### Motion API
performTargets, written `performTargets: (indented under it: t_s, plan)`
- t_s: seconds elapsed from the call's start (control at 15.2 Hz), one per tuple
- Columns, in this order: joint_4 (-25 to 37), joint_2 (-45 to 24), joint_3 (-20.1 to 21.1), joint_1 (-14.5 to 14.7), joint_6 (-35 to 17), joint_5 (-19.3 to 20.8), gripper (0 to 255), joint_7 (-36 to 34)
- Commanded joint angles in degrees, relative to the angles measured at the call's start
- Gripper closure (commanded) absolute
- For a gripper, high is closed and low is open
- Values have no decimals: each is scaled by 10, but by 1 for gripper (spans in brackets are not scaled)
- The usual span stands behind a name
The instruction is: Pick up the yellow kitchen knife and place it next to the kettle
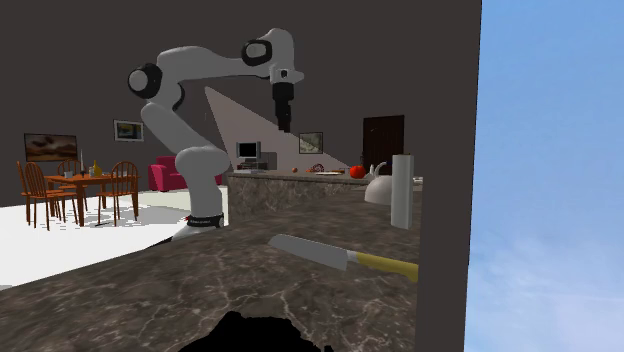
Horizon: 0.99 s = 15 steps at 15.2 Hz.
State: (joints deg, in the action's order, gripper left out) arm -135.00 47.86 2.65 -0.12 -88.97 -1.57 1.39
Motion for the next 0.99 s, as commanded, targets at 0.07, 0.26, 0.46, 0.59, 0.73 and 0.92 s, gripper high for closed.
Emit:
performTargets:
  t_s: [0.07,0.26,0.46,0.59,0.73,0.92]
  plan:
    - [0,-12,-9,-5,-11,5,0,6]
    - [2,-51,-38,-21,-43,19,0,23]
    - [10,-95,-65,-36,-73,29,0,40]
    - [19,-126,-84,-44,-93,35,0,51]
    - [29,-158,-102,-52,-111,38,0,63]
    - [50,-209,-129,-63,-137,40,0,81]
